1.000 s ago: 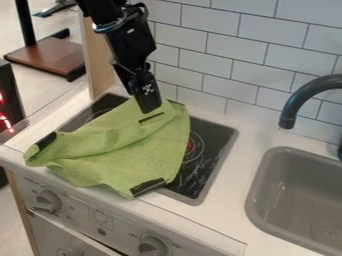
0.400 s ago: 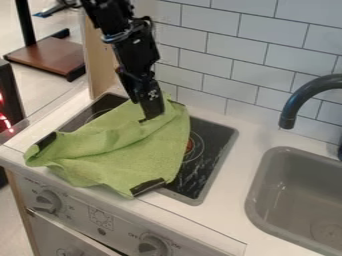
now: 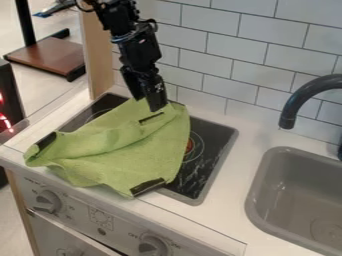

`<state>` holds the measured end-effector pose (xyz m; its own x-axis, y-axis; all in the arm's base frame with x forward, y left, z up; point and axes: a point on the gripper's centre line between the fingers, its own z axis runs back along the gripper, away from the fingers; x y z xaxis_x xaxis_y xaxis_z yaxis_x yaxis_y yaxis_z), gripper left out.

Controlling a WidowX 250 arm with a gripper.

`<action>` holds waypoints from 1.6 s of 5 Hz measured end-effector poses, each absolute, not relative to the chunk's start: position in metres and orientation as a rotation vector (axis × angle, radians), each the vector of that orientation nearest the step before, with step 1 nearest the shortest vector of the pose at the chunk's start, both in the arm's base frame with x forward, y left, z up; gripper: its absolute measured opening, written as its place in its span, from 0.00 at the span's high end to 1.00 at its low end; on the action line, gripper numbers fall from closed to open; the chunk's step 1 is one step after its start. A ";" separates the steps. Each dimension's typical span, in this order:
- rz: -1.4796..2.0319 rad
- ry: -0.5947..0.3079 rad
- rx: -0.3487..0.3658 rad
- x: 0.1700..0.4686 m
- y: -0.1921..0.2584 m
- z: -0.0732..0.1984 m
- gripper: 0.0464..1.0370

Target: Unfold cloth from left to top left

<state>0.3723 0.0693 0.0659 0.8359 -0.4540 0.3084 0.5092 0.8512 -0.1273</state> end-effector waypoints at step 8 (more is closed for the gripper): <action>-0.408 -0.120 -0.179 0.359 0.102 0.007 0.41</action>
